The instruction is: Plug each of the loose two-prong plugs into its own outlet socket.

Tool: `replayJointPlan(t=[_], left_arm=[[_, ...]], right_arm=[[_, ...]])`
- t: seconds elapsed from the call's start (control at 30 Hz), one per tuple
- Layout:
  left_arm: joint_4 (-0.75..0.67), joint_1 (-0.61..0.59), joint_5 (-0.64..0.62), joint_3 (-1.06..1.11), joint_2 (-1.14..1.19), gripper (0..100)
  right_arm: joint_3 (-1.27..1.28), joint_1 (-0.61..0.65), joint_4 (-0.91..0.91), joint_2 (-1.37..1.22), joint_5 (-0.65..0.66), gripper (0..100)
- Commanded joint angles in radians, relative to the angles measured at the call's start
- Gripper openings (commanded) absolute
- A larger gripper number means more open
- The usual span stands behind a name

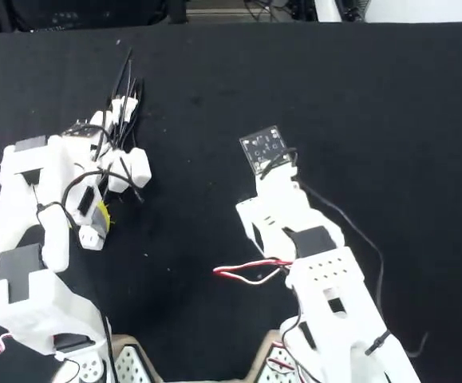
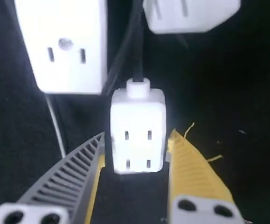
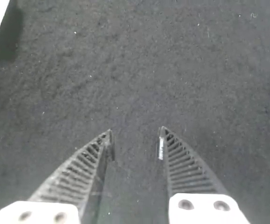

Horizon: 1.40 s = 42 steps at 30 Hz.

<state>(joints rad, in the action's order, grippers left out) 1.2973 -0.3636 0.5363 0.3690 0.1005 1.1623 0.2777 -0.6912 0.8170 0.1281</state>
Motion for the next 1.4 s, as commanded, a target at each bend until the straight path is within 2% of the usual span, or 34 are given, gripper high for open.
replayJointPlan(t=[0.0, 0.1, 0.23, 0.3, 0.37, 0.4, 0.47, 0.53, 0.8, 1.03, 1.1, 1.2, 1.37], left_arm=[[-0.138, -0.022, 0.02, 0.041, 0.014, 22], [-0.19, -0.004, -0.028, 0.059, 0.015, 22], [-0.19, 0.036, -0.098, 0.054, 0.006, 21], [-0.19, 0.038, -0.126, 0.051, 0.006, 16], [-0.189, 0.031, -0.137, 0.053, 0.005, 7], [-0.17, 0.024, -0.137, 0.051, 0.005, 2], [-0.092, 0.005, -0.137, 0.018, -0.018, 5], [-0.005, -0.016, -0.137, -0.03, -0.068, 3], [0.278, -0.084, -0.14, -0.205, -0.35, 3], [0.304, -0.076, -0.393, -0.367, -0.483, 3], [0.279, -0.018, -0.462, -0.392, -0.485, 3], [0.27, 0.127, -0.414, -0.394, -0.471, 3], [0.229, 0.358, -0.381, -0.315, -0.39, 3]], right_arm=[[-0.008, 0.011, 0.018, 0.024, 0.003, 14.9], [-0.008, 0.011, 0.018, 0.024, 0.003, 14.9], [-0.007, 0.011, 0.018, 0.024, 0.003, 14.9], [-0.007, 0.011, 0.018, 0.024, 0.003, 14.9], [-0.007, 0.011, 0.018, 0.024, 0.003, 14.8], [-0.004, 0.011, 0.018, 0.024, 0.003, 14.8], [0.004, 0.011, 0.025, 0.024, 0.003, 14.8], [0.004, 0.011, 0.025, 0.024, 0.003, 14.8], [0.001, 0.011, 0.025, 0.024, 0.003, 14.8], [0.001, 0.011, 0.025, 0.024, 0.003, 14.8], [0.001, 0.008, 0.025, 0.025, 0.003, 14.8], [0.001, -0.009, 0.025, 0.025, 0.0, 14.8], [-0.033, -0.155, 0.021, 0.025, -0.175, 14.8]])
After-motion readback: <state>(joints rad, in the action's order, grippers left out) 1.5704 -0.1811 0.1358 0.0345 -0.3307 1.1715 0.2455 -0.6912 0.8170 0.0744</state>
